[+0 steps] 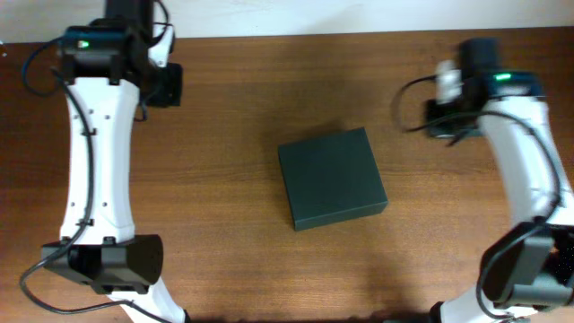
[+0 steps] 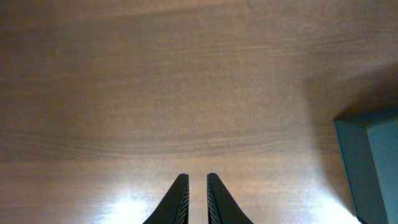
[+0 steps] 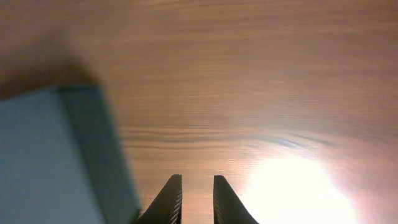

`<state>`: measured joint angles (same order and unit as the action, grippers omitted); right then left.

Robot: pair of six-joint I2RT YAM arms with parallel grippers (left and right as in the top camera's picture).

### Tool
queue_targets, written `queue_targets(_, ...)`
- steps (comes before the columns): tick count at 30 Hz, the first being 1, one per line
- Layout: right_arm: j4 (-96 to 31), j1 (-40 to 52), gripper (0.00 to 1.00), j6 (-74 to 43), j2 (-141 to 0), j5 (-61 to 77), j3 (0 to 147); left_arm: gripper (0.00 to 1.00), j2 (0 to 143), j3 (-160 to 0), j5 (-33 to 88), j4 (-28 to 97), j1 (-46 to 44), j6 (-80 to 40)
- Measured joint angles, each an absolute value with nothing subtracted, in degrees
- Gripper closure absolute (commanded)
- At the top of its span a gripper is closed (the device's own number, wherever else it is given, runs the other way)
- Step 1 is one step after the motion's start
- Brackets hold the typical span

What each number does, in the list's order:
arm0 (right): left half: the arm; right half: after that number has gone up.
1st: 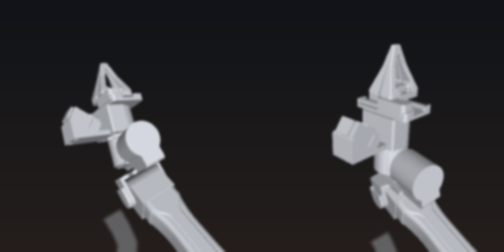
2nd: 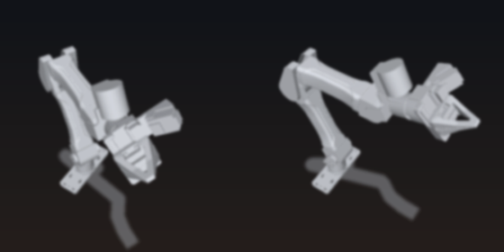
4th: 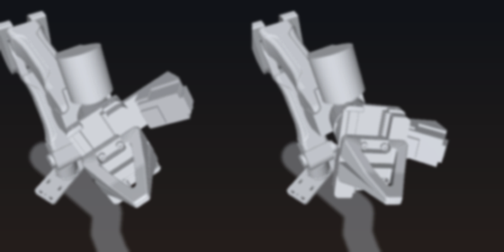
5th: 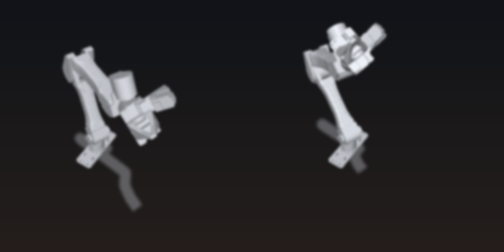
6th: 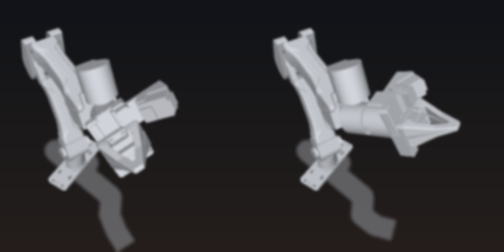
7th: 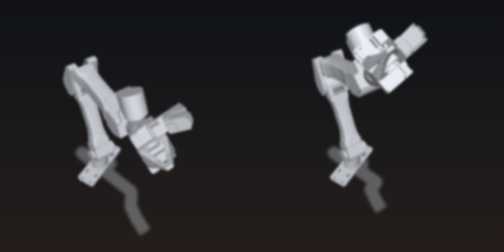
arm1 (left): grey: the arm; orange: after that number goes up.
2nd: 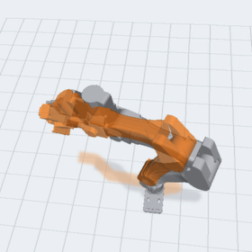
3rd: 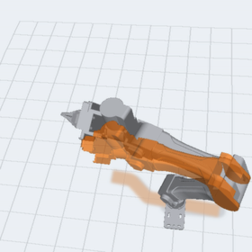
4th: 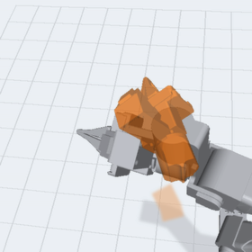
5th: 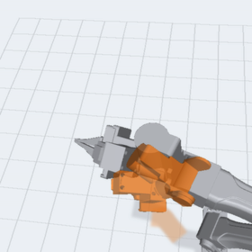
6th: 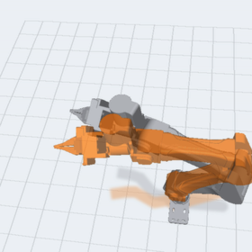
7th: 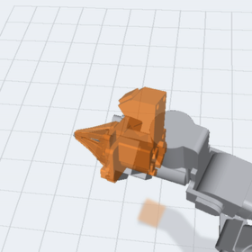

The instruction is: Pack container

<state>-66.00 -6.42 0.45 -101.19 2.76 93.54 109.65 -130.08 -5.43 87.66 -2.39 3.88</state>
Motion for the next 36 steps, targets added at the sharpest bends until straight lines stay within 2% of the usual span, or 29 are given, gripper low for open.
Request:
queue_targets(4, -68.20, -14.98, 0.82, 0.47, -97.91, 1.69, 93.21, 0.89, 109.12, -129.69, -2.48, 88.51, 0.08, 5.39)
queue_targets(7, -66.46, -15.49, 0.77, 0.75, -87.68, 1.10, 87.79, 0.89, 103.37, -124.55, -0.69, 86.21, 0.23, 6.42)
queue_targets(11, -64.25, -13.34, 0.74, 1.52, -69.17, 0.14, 77.38, 0.89, 88.71, -109.82, -0.01, 78.48, 0.19, 6.50)
queue_targets(16, -62.52, -11.29, 0.62, 0.27, -51.16, -0.19, 61.41, 0.87, 69.82, -84.03, 0.30, 63.75, 0.19, 7.40)
queue_targets(17, -61.87, -10.92, 0.53, 0.01, -48.75, -0.21, 59.61, 0.82, 66.15, -78.11, 0.32, 61.32, 0.19, 7.53)
queue_targets(19, -61.30, -10.48, 0.37, -0.03, -45.54, -0.51, 57.56, 0.80, 60.53, -68.45, 0.51, 56.10, 0.19, 7.88)
queue_targets(20, -61.17, -10.39, 0.33, 0.05, -44.62, -0.64, 56.93, 0.58, 58.59, -65.14, 0.54, 54.89, 0.19, 7.88)
queue_targets(21, -61.32, -10.37, 0.26, -0.23, -43.68, -0.89, 55.99, 0.01, 56.80, -62.17, 0.60, 53.69, 0.19, 7.90)
queue_targets(22, -61.93, -10.37, 0.01, -0.64, -43.38, -0.99, 55.00, 0.01, 55.31, -59.77, 0.60, 52.80, 0.19, 8.21)
queue_targets(26, -62.81, -10.37, 0.01, -0.64, -45.45, -1.32, 52.90, 0.01, 51.94, -53.93, -0.45, 50.48, 0.19, 8.10)
queue_targets(36, -62.61, -10.37, 0.01, -0.64, -53.87, -1.32, 52.56, 0.01, 54.00, -53.74, -0.86, 50.24, 0.19, 8.12)
